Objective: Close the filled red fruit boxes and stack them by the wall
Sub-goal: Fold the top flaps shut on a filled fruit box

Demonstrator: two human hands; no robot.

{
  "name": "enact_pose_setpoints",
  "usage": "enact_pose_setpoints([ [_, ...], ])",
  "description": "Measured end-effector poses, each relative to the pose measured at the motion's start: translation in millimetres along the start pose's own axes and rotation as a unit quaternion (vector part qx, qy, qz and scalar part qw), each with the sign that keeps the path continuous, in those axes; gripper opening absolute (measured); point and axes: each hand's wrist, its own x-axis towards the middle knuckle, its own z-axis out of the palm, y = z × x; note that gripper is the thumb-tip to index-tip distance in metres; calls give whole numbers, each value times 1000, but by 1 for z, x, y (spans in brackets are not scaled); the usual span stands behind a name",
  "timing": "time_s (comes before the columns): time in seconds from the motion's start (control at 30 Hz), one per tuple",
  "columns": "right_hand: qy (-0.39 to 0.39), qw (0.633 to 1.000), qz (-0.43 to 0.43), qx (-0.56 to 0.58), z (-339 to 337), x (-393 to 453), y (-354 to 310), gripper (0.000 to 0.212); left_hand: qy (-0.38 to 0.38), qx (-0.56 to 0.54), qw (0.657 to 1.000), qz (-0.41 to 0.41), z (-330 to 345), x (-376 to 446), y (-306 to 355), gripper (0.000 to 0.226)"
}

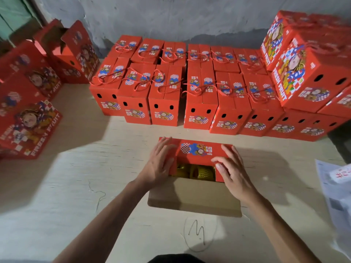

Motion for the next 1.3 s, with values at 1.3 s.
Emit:
enact_pose_setpoints([
  [1.3,213,958,-25,-190,19,35,-42,30,61,217,974,12,49,19,39,18],
])
